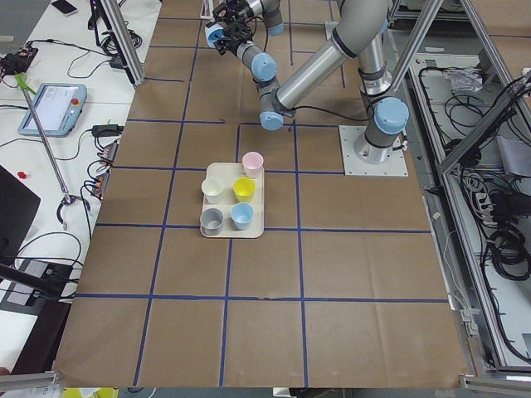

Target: Transfer IKEA cup to right arm and place on rack

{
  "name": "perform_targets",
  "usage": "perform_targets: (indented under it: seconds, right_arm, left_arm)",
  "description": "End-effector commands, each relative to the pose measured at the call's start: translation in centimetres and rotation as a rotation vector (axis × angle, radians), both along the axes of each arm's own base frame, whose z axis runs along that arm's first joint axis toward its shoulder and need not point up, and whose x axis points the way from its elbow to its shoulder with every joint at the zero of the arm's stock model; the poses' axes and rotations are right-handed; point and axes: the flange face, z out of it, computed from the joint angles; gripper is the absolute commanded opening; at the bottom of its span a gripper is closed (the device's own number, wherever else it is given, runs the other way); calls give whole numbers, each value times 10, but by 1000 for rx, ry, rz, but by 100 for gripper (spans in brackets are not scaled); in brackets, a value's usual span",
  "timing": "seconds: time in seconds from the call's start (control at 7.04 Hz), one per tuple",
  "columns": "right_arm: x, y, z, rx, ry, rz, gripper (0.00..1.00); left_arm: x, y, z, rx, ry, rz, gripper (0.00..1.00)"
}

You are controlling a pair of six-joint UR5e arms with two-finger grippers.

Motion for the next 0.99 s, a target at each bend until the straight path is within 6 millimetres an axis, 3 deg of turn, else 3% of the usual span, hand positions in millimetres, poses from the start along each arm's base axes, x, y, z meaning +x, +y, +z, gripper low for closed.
perform_targets:
  seconds: [0.0,0.28,0.43,0.71,0.85]
  right_arm:
    - [0,-1,1,-6,2,1,52]
    - [-18,-17,14,-41,6,-33,46]
    - [-48,-35,19,-109,89,-66,45]
    - [-116,-62,23,-310,443,-89,44]
    - [-140,-66,20,-378,549,-33,42]
  left_arm:
    - [28,2,11,-9,7,42,99]
    - [78,15,21,-3,9,148,99]
    - [103,14,23,-5,9,197,99]
    - [147,11,24,-5,15,269,99]
    - [156,5,23,11,17,289,99]
